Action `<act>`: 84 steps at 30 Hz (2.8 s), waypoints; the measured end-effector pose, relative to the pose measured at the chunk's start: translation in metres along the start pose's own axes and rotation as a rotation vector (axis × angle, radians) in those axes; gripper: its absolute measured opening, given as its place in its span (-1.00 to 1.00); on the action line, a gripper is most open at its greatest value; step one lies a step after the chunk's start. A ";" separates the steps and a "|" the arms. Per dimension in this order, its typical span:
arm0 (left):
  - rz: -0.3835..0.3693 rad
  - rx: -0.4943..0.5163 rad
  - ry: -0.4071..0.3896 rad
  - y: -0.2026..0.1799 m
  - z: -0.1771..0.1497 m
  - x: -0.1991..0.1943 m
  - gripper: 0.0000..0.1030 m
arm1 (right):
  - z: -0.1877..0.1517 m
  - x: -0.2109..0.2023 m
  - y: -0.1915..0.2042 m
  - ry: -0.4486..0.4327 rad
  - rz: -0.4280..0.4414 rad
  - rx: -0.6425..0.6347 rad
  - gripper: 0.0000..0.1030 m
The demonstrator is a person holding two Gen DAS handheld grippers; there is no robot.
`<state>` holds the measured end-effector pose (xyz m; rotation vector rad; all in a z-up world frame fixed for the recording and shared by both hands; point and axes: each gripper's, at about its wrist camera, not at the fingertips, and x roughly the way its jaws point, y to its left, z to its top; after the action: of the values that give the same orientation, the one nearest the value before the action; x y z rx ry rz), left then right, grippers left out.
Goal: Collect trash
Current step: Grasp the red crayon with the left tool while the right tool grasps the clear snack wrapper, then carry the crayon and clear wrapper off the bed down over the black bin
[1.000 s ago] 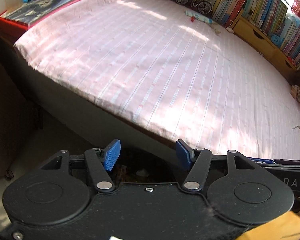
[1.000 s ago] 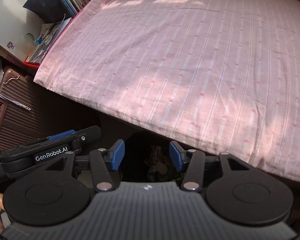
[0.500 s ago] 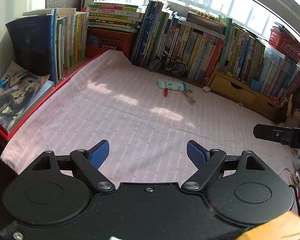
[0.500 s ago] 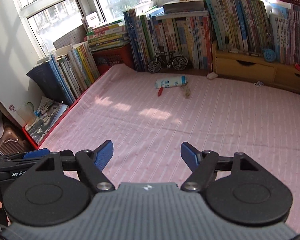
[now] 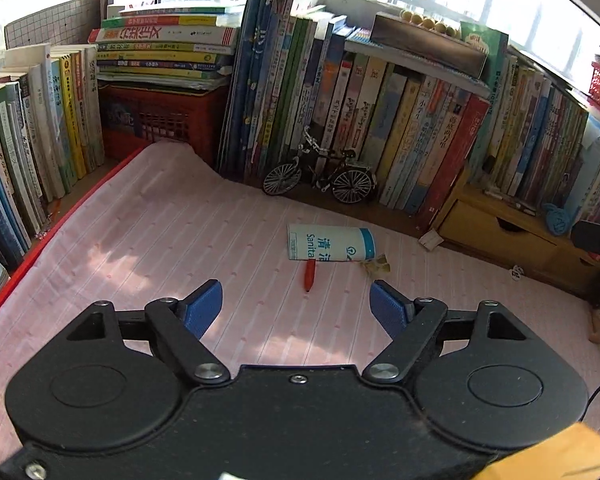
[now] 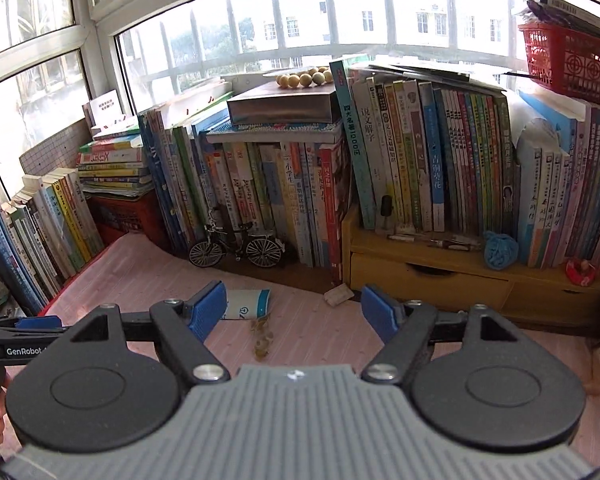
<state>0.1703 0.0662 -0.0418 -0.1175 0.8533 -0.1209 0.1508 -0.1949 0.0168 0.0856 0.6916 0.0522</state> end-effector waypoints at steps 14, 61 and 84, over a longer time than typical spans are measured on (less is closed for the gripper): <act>0.053 -0.038 0.091 -0.047 0.000 0.178 -0.43 | -0.063 0.143 0.004 0.215 0.136 -0.142 0.62; 0.012 0.114 0.015 -0.074 -0.015 0.089 -0.81 | -0.074 0.103 -0.008 0.171 0.056 0.111 -0.63; 0.029 0.051 0.030 0.055 -0.216 -0.193 -0.81 | -0.210 -0.128 0.114 0.226 0.131 0.089 -0.63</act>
<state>-0.1160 0.1380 -0.0473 -0.0558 0.8813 -0.1169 -0.0837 -0.0785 -0.0524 0.2128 0.9135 0.1591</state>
